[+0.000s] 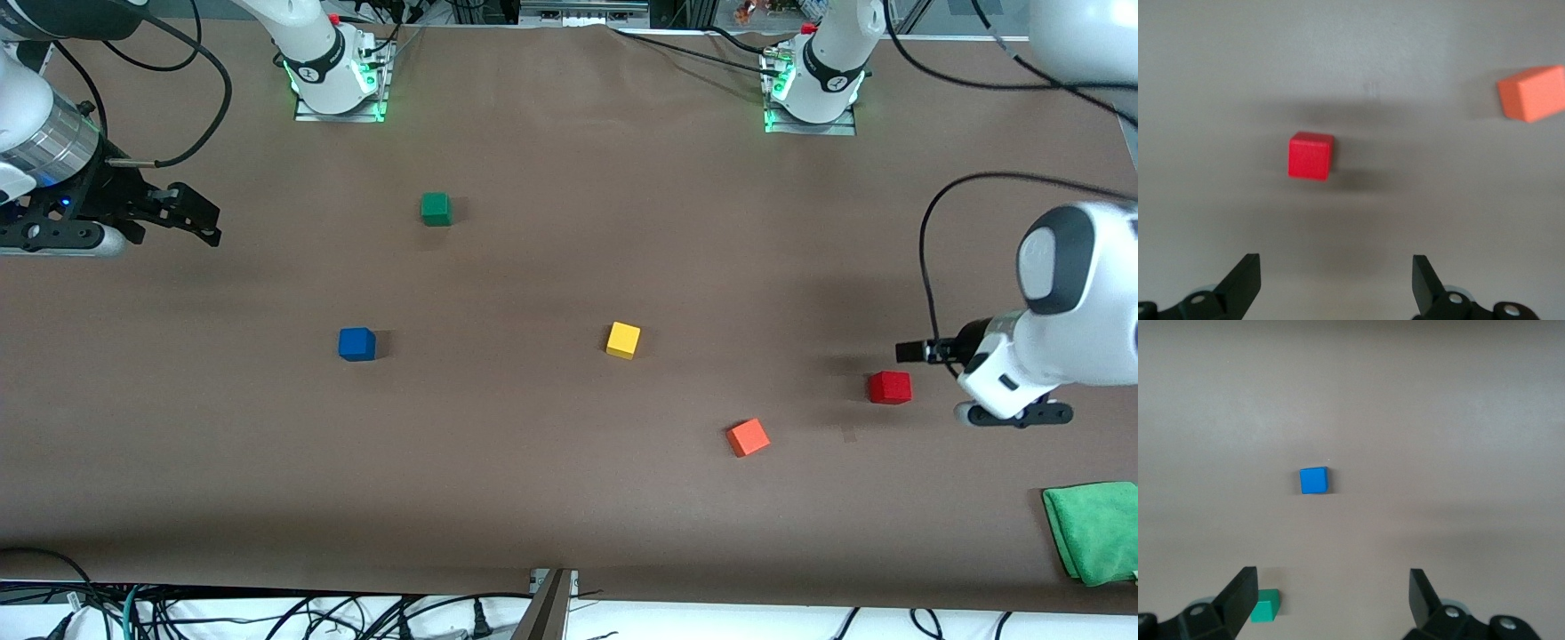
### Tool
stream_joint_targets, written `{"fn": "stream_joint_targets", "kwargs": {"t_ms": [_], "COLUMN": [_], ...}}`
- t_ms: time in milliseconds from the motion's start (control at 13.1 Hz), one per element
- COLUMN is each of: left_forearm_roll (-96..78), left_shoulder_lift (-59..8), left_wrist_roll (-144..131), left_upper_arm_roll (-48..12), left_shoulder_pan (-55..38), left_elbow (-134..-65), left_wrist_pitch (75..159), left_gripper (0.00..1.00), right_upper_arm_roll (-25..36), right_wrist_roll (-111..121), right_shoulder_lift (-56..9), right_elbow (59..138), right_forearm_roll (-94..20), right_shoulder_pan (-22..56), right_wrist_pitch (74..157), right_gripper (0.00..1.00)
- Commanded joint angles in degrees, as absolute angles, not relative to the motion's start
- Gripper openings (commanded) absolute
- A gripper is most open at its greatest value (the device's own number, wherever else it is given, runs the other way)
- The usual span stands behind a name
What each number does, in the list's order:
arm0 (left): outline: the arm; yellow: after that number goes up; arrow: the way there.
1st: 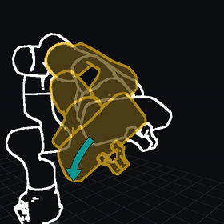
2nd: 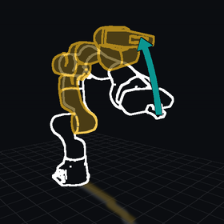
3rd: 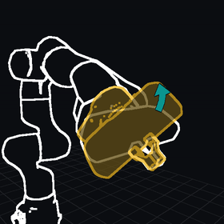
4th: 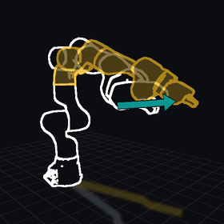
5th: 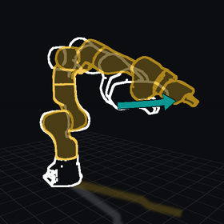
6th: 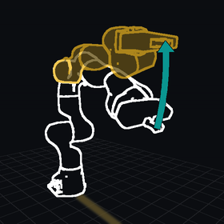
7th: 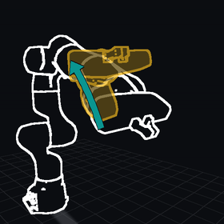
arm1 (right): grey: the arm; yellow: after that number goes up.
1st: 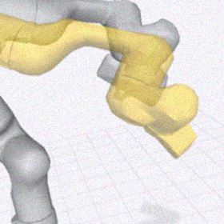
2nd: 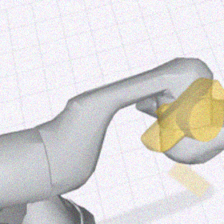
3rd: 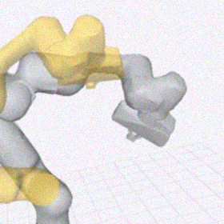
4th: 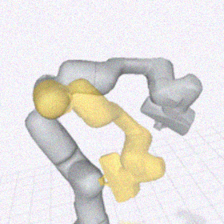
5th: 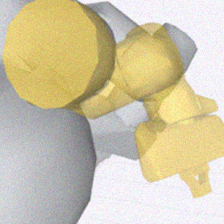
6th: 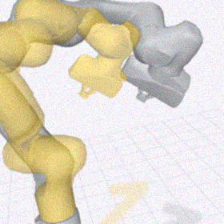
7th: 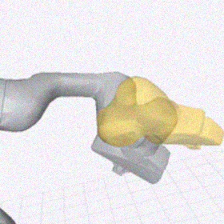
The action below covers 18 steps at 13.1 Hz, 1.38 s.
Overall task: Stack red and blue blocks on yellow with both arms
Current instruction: 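Reach the left gripper down to the red cube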
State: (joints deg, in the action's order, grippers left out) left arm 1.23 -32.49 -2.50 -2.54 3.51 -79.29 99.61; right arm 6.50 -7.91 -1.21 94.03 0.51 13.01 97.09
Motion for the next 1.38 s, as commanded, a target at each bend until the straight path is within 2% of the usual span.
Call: {"fn": "stream_joint_targets", "kwargs": {"t_ms": [0, 229, 535, 688, 994, 1224, 1300], "left_forearm_roll": [2.64, 2.64, 2.64, 2.55, 1.76, 1.76, 1.76], "left_shoulder_lift": [-35.76, -36.30, -38.14, -38.49, -39.37, -39.03, -38.33], "left_wrist_roll": [1.30, 5.79, 8.96, 9.49, 9.40, 9.40, 9.49], "left_upper_arm_roll": [-2.81, -2.81, -2.81, -2.99, -3.25, -3.43, -3.51], "left_shoulder_pan": [4.83, 6.15, 8.17, 9.31, 9.32, 9.40, 9.40], "left_elbow": [-81.02, -88.92, -92.54, -95.26, -96.59, -97.47, -98.51], "left_wrist_pitch": [106.58, 119.23, 127.33, 131.82, 133.33, 132.89, 132.63], "left_gripper": [1.00, 1.00, 1.00, 1.00, 1.00, 1.00, 0.93], "right_upper_arm_roll": [6.33, 6.33, 6.42, 6.42, 6.33, 6.50, 6.42], "right_wrist_roll": [-7.21, -7.12, -7.47, -7.38, -7.82, -7.83, -7.39], "right_shoulder_lift": [-1.85, -1.85, -1.93, -4.12, -5.45, -8.69, -11.57], "right_elbow": [92.29, 92.29, 92.37, 92.37, 92.37, 92.37, 92.29], "right_forearm_roll": [1.06, 0.88, 0.44, 0.26, 0.00, -4.81, -4.75], "right_shoulder_pan": [12.74, 12.83, 12.40, 12.22, 12.30, 11.17, 10.73], "right_wrist_pitch": [95.62, 95.62, 97.55, 102.10, 103.45, 103.79, 103.97], "right_gripper": [1.00, 1.00, 1.00, 1.00, 1.00, 1.00, 1.00]}}
